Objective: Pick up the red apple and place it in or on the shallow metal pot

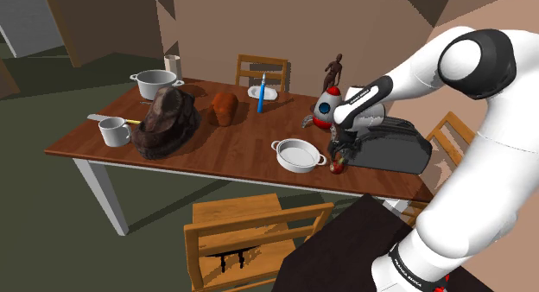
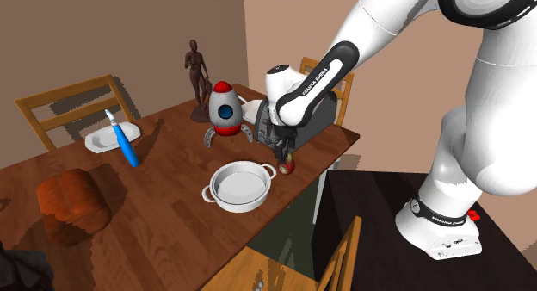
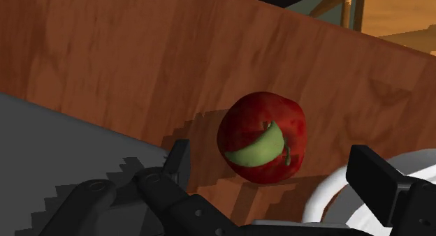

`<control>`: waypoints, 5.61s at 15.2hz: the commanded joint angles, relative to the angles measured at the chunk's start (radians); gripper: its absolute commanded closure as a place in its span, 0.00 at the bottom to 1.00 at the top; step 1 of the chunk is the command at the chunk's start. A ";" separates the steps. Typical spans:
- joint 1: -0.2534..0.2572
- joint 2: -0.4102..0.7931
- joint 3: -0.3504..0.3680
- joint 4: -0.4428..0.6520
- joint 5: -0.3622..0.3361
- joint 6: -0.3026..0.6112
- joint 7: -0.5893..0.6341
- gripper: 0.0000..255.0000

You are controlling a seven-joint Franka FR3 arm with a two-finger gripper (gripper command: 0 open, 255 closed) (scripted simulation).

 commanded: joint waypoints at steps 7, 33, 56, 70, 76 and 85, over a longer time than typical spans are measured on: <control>-0.006 0.040 0.003 -0.010 0.012 0.049 -0.009 0.00; 0.005 -0.114 -0.010 0.011 -0.033 -0.122 0.014 1.00; 0.130 0.057 0.106 0.461 0.031 -0.415 0.208 1.00; 0.144 0.193 0.125 0.498 0.050 -0.318 0.235 1.00; 0.141 0.242 0.128 0.481 0.056 -0.252 0.234 1.00; 0.141 0.242 0.128 0.481 0.056 -0.252 0.234 0.00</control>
